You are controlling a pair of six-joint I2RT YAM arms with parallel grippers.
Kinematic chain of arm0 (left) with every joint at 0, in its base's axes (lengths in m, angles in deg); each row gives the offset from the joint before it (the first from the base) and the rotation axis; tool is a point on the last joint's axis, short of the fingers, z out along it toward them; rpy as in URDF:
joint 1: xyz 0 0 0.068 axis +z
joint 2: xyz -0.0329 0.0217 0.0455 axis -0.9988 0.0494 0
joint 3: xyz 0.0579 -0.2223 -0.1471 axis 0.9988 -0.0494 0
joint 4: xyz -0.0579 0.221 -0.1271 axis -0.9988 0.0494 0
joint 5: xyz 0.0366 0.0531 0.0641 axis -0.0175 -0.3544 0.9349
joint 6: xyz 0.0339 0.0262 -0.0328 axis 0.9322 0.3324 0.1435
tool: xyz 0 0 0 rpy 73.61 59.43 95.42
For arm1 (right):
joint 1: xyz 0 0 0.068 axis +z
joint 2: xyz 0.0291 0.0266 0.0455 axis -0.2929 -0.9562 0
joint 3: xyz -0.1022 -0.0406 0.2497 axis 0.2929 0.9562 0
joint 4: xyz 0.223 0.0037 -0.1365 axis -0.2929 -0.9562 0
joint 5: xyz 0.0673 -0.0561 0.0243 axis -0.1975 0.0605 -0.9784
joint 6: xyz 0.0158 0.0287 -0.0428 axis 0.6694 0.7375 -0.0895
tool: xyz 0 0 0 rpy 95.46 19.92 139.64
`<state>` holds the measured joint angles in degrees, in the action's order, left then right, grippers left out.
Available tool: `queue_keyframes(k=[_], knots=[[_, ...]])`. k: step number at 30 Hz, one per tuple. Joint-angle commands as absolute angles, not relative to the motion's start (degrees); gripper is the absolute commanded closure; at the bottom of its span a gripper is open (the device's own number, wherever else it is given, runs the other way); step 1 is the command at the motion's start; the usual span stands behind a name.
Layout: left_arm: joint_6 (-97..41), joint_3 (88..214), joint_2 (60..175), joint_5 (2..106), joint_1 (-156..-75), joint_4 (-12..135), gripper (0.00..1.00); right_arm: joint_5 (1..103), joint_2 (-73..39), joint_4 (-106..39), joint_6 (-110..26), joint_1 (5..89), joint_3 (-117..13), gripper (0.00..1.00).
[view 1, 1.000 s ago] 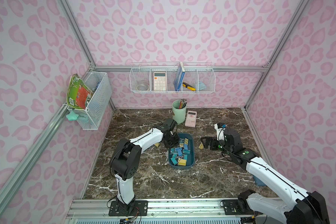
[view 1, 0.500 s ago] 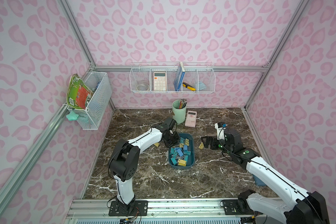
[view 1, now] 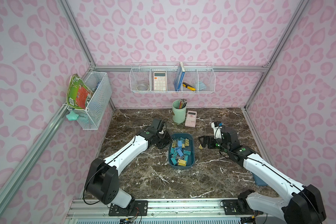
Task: Take out the binder clips from the storage box
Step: Pick up the binder clip from the storage box, then place the binder clip at the center of the board.
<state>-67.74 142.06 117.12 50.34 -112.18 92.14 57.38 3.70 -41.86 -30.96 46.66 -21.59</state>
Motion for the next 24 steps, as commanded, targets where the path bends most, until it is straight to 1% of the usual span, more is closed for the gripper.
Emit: queue_keyframes(k=[1, 4, 7, 10, 13, 16, 18, 19, 24], knots=[[-68.85, 138.17, 111.13, 54.5, -109.31, 94.14, 1.0, 56.94, 1.51, -39.48, -31.81, 48.27, -23.31, 0.0], [-68.98, 133.31, 104.12, 57.86, -105.93, 96.41, 1.0, 58.18, -1.93, -39.93, -32.57, 50.66, -25.75, 0.0], [-69.04, 128.91, 97.59, 61.28, -102.51, 99.46, 1.0, 60.9, -8.18, -45.08, -33.7, 53.24, -31.52, 0.0], [-68.72, 124.38, 92.19, 64.98, -100.11, 102.01, 1.0, 60.54, -14.64, -49.91, -34.7, 54.77, -37.41, 0.0], [-68.36, 120.03, 88.67, 65.57, -98.32, 101.63, 1.0, 60.73, -19.7, -51.19, -34.93, 56.01, -41.17, 0.01], [-68.16, 116.83, 87.36, 65.52, -97.43, 100.34, 1.0, 61.91, -23.27, -51.93, -34.37, 56.14, -43.85, 0.08], [-67.63, 114.76, 87.15, 64.72, -96.88, 98.34, 1.0, 63.45, -25.62, -53.82, -34.27, 56.17, -46.12, 0.18], [-67.41, 113.84, 86.99, 64.42, -96.54, 97.53, 1.0, 64.24, -26.89, -54.93, -34.4, 56.15, -47.46, 0.21], [-66.25, 111.01, 88.31, 63.37, -94.95, 94.65, 1.0, 65.05, -32.55, -59.01, -35.48, 56.25, -52.23, 0.41]])
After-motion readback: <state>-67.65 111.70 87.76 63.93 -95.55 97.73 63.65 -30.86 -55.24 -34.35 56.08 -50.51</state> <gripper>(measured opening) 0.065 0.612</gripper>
